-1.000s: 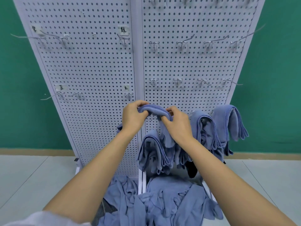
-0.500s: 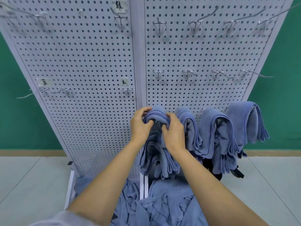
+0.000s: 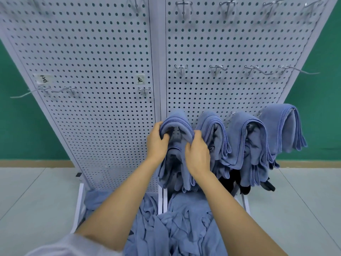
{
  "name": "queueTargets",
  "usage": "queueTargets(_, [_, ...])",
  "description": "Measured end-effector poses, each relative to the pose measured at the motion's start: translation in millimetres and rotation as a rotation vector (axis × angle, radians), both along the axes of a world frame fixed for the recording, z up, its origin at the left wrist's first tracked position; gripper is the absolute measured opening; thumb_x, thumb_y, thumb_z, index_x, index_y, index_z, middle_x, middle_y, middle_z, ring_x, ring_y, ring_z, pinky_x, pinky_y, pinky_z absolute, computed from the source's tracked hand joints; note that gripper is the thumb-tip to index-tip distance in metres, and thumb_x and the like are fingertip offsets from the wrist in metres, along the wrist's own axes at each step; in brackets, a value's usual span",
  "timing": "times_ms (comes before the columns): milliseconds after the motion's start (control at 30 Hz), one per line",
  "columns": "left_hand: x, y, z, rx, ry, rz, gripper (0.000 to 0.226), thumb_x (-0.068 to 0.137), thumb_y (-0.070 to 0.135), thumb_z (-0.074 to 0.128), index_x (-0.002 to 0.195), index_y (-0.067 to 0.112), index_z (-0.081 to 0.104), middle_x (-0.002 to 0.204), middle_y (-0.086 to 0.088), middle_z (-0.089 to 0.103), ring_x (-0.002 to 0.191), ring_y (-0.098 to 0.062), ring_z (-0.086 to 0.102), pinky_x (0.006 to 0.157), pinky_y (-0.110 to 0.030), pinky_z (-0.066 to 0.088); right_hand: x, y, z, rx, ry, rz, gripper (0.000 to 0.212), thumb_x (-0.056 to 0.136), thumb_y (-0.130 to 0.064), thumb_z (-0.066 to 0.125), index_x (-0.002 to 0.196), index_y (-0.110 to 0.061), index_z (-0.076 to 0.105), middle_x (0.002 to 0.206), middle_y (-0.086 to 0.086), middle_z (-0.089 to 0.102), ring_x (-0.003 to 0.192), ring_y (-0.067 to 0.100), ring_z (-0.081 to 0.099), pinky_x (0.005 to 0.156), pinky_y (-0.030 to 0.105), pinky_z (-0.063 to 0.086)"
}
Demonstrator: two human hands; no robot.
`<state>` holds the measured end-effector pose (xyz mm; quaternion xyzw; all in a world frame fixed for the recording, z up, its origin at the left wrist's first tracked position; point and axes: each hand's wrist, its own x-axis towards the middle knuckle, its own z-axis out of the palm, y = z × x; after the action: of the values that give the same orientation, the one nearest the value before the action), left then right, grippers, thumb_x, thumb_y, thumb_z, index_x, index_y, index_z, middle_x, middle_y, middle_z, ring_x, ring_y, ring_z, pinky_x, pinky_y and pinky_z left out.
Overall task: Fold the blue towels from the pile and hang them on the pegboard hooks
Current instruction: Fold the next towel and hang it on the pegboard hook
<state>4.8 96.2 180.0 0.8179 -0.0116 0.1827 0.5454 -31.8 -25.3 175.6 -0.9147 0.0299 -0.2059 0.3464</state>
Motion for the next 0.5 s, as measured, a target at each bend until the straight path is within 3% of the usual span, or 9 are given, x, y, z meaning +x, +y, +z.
queueTargets(67, [-1.1, -1.4, -2.7, 0.036, 0.040, -0.021, 0.023, 0.092, 0.003, 0.047, 0.108, 0.017, 0.053, 0.075, 0.008, 0.055, 0.065, -0.008, 0.049, 0.059, -0.017, 0.040, -0.3, -2.1, -9.9, -0.017, 0.060, 0.047, 0.012, 0.100, -0.021, 0.043, 0.104, -0.010, 0.042, 0.074, -0.003, 0.046, 0.066, 0.021, 0.046, 0.053, 0.032, 0.035])
queueTargets(133, [-1.3, -1.0, -2.0, 0.060, 0.075, -0.041, 0.021, 0.092, 0.004, 0.048, 0.109, 0.015, 0.052, 0.074, 0.009, 0.054, 0.066, -0.009, 0.050, 0.059, -0.017, 0.040, 1.2, -5.0, -16.8, -0.004, 0.073, 0.048, 0.015, 0.100, -0.026, 0.045, 0.101, -0.011, 0.043, 0.074, -0.002, 0.048, 0.068, 0.021, 0.050, 0.058, 0.035, 0.043])
queueTargets(233, [-5.2, 4.3, 1.0, 0.062, 0.132, -0.079, 0.025, 0.093, 0.006, 0.054, 0.117, 0.014, 0.053, 0.089, 0.006, 0.060, 0.083, -0.014, 0.058, 0.073, -0.023, 0.048, -3.5, -9.9, -19.4, 0.067, 0.062, 0.083, 0.027, 0.096, -0.031, 0.052, 0.117, -0.014, 0.050, 0.100, 0.002, 0.062, 0.089, 0.022, 0.060, 0.073, 0.042, 0.052])
queueTargets(333, [-21.2, 10.1, 2.9, 0.084, 0.194, -0.081, 0.037, 0.092, 0.008, 0.059, 0.128, 0.012, 0.051, 0.113, -0.002, 0.061, 0.101, -0.017, 0.058, 0.091, -0.032, 0.049, -19.1, -16.8, -16.6, 0.086, 0.072, 0.136, 0.042, 0.094, -0.033, 0.057, 0.131, -0.017, 0.047, 0.120, 0.001, 0.060, 0.107, 0.020, 0.058, 0.084, 0.039, 0.051])
queueTargets(500, [-69.0, 12.9, 10.1, 0.076, 0.262, -0.035, 0.047, 0.093, 0.007, 0.059, 0.137, 0.012, 0.045, 0.134, -0.007, 0.053, 0.118, -0.024, 0.053, 0.100, -0.036, 0.046, -57.5, -36.6, -3.8, -0.007, 0.118, 0.154, 0.044, 0.095, -0.033, 0.057, 0.135, -0.017, 0.046, 0.127, 0.003, 0.059, 0.109, 0.021, 0.058, 0.084, 0.038, 0.052])
